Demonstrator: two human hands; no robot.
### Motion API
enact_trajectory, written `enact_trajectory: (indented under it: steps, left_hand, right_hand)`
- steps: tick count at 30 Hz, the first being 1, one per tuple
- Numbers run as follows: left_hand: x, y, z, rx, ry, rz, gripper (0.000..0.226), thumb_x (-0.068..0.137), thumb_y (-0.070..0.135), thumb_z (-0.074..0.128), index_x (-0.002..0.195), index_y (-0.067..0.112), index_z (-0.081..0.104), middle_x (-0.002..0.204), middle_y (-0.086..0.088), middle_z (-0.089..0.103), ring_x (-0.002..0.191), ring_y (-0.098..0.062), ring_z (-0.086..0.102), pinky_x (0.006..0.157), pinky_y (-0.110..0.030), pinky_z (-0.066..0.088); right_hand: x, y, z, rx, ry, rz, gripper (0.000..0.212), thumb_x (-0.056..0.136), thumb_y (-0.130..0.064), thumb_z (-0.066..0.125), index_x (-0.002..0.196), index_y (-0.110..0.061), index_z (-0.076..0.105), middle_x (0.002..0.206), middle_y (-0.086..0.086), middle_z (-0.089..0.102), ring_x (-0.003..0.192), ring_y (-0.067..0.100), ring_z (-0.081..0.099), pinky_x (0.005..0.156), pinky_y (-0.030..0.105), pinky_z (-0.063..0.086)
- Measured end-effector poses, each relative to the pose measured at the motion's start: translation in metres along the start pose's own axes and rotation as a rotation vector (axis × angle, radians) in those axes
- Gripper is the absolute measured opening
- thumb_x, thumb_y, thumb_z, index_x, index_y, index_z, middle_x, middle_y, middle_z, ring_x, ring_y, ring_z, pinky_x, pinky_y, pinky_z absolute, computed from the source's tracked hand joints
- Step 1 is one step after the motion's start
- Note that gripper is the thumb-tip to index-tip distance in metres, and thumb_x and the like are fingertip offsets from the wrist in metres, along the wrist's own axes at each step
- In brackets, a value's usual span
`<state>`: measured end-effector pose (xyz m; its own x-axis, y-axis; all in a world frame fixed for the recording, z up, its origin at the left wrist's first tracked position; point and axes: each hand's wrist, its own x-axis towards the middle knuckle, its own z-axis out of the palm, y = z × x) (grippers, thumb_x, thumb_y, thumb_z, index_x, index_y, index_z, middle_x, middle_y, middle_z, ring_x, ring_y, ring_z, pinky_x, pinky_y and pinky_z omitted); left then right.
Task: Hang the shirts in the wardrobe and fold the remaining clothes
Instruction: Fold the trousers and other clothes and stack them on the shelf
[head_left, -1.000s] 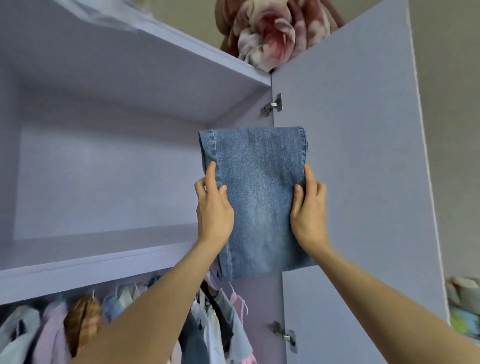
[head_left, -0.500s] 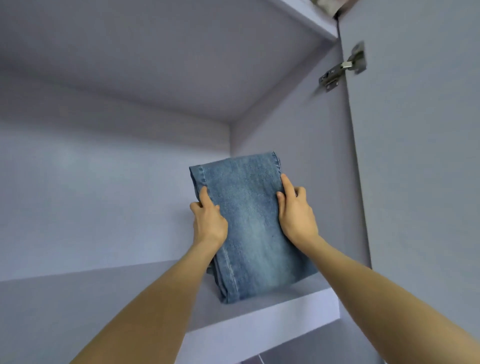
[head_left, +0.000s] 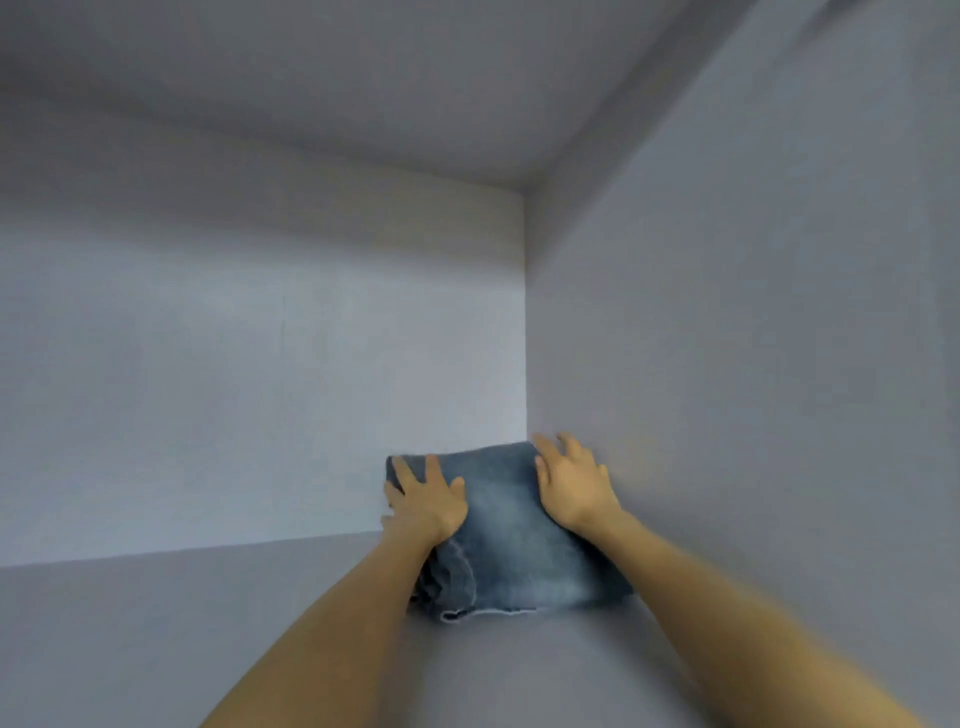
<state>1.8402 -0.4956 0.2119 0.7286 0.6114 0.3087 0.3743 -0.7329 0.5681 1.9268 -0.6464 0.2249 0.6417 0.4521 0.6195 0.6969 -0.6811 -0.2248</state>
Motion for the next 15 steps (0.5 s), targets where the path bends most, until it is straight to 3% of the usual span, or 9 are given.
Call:
enact_trajectory:
  steps: [2, 5, 7, 10, 15]
  left_hand:
    - [0.008, -0.008, 0.005, 0.186, -0.137, 0.032, 0.059, 0.099, 0.049, 0.015, 0.150, 0.025, -0.003, 0.155, -0.010, -0.020, 0.142, -0.035, -0.017, 0.115, -0.051, -0.002]
    - [0.009, -0.014, 0.005, 0.305, -0.287, 0.109, 0.058, 0.098, 0.052, 0.009, 0.150, 0.027, 0.002, 0.157, -0.005, -0.011, 0.143, -0.033, -0.014, 0.115, -0.053, -0.003]
    - [0.001, -0.016, 0.007, 0.329, -0.357, 0.122, 0.059, 0.097, 0.053, 0.006, 0.150, 0.027, 0.003, 0.158, -0.003, -0.005, 0.144, -0.030, -0.011, 0.115, -0.052, -0.006]
    - [-0.021, -0.017, 0.011, 0.348, -0.350, 0.085, 0.062, 0.095, 0.059, 0.007, 0.149, 0.031, -0.005, 0.158, -0.002, -0.009, 0.144, -0.029, -0.013, 0.115, -0.054, -0.004]
    - [-0.058, -0.010, -0.004, 0.558, -0.276, 0.068, 0.058, 0.091, 0.064, 0.002, 0.142, 0.044, -0.017, 0.155, 0.003, -0.020, 0.142, -0.028, -0.019, 0.108, -0.063, -0.009]
  right_hand:
    - [-0.002, -0.002, 0.005, -0.066, -0.125, -0.107, 0.046, 0.102, -0.029, 0.023, 0.148, -0.026, 0.020, 0.156, 0.008, 0.014, 0.140, 0.027, 0.019, 0.112, 0.046, 0.020]
    - [-0.012, -0.005, 0.007, -0.097, -0.317, -0.159, 0.046, 0.101, -0.033, 0.021, 0.146, -0.026, 0.027, 0.154, 0.002, 0.025, 0.141, 0.024, 0.020, 0.114, 0.047, 0.018]
    - [-0.025, -0.005, 0.012, -0.163, -0.455, -0.111, 0.049, 0.100, -0.040, 0.013, 0.147, -0.030, 0.022, 0.155, -0.001, 0.020, 0.144, 0.023, 0.012, 0.116, 0.051, 0.006]
    - [-0.046, -0.007, 0.014, -0.222, -0.544, -0.055, 0.051, 0.098, -0.048, 0.005, 0.148, -0.037, 0.002, 0.158, -0.003, -0.002, 0.145, 0.020, -0.009, 0.112, 0.054, -0.012]
    - [-0.064, -0.015, 0.001, -0.240, -0.613, 0.024, 0.052, 0.097, -0.052, 0.004, 0.146, -0.040, -0.008, 0.157, -0.003, -0.013, 0.143, 0.020, -0.017, 0.110, 0.058, -0.014]
